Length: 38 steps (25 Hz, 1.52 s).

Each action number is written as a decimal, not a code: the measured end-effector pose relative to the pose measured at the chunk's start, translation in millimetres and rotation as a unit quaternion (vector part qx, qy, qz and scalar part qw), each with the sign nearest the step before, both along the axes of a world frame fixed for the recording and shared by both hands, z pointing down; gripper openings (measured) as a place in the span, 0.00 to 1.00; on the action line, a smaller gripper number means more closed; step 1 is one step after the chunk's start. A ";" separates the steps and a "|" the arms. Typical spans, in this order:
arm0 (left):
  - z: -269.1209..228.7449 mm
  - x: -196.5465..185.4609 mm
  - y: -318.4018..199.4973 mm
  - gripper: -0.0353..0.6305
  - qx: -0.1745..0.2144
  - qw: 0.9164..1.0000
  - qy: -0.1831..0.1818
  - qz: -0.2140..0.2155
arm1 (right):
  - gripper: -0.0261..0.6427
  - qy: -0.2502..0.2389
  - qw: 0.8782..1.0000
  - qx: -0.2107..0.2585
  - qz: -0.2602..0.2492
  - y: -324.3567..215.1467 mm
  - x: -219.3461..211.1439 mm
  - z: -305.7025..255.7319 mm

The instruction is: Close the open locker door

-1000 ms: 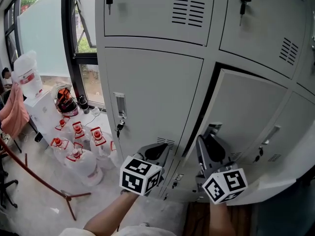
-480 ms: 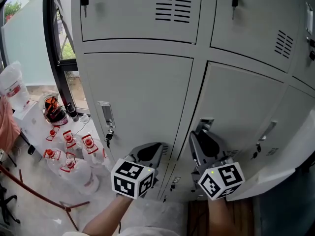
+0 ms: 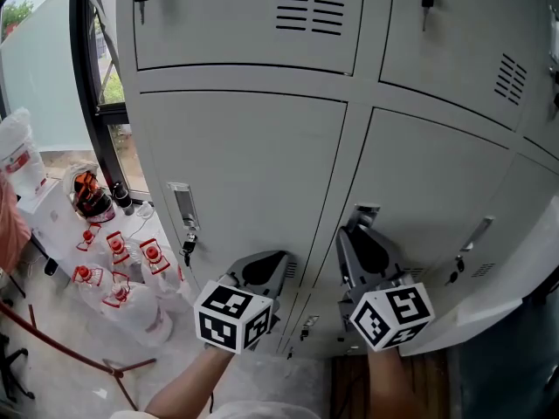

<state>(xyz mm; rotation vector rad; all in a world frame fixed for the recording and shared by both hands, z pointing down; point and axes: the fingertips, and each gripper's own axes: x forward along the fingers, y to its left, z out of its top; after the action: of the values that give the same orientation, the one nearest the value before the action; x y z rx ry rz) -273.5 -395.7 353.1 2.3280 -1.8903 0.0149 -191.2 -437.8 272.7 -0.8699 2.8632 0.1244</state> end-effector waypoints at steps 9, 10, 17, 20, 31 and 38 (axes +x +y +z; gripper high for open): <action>1.9 2.7 -5.7 0.06 -0.002 1.000 0.001 0.001 | 0.13 0.001 1.000 -0.003 -0.002 -2.1 0.0 0.8; 1.6 3.9 -5.8 0.06 -0.002 1.000 0.001 0.001 | 0.13 0.002 1.000 -0.005 -0.005 -2.0 0.1 0.7; 2.2 7.0 -1.1 0.06 -0.004 1.000 0.000 -0.004 | 0.13 0.014 1.000 -0.011 0.000 -0.4 2.7 1.6; 2.7 7.4 1.8 0.06 -0.004 1.000 0.001 -0.007 | 0.12 0.020 0.999 -0.016 0.021 -4.4 8.3 4.8; 1.9 28.2 8.8 0.06 -0.010 1.000 0.003 -0.002 | 0.12 0.023 0.999 -0.021 0.013 9.3 29.0 9.5; 2.1 61.3 16.3 0.06 -0.013 1.000 0.004 0.006 | 0.12 0.035 0.999 -0.024 0.021 23.3 60.7 17.8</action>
<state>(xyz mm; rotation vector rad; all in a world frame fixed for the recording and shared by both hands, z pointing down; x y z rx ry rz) -212.2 -379.3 355.1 2.3180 -1.8621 0.0320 -130.5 -414.5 290.5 -0.9523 2.9254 0.0942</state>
